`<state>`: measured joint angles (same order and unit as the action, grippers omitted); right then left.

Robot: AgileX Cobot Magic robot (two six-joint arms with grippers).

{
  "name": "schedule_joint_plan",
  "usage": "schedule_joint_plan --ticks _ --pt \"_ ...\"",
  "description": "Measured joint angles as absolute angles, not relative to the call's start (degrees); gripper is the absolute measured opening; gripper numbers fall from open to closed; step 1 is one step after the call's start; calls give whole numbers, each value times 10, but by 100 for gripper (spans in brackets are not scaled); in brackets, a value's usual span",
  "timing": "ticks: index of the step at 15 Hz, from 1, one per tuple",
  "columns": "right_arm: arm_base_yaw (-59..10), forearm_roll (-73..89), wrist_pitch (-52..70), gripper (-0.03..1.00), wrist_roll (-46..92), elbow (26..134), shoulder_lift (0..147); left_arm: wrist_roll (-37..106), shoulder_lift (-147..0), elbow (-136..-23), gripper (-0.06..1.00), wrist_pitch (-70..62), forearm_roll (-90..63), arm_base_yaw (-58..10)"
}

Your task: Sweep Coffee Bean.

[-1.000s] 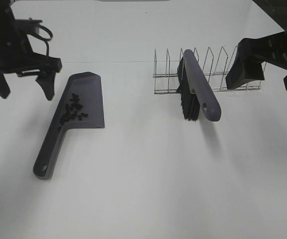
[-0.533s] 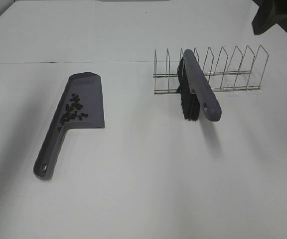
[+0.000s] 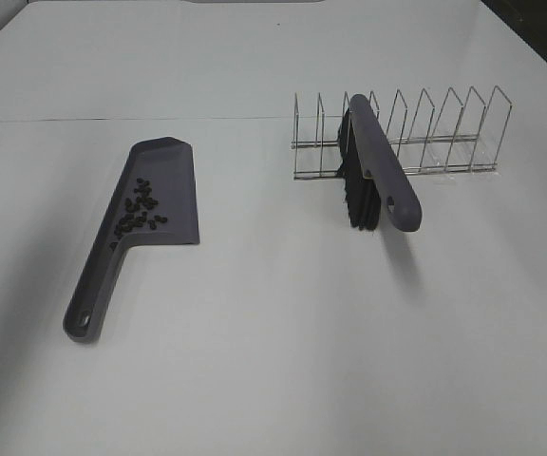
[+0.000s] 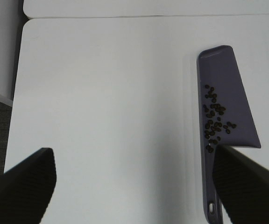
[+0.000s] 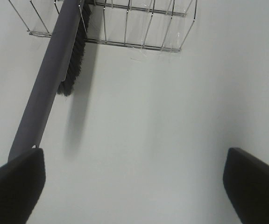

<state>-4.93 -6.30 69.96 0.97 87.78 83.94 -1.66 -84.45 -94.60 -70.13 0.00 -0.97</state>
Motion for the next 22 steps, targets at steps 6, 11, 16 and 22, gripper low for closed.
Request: schedule_joint_plan --ticks 6,11,16,22 --pt "-49 -52 699 97 9 871 811 -17 -717 -771 82 -700 13 -10" --pt "-49 -24 699 97 9 675 651 -21 -498 -514 81 -664 3 -10" --pt "-49 -23 662 97 5 446 468 -21 -306 -367 81 -659 8 -10" --pt "-49 -23 644 97 5 295 253 -21 -171 -304 81 -632 6 -10"
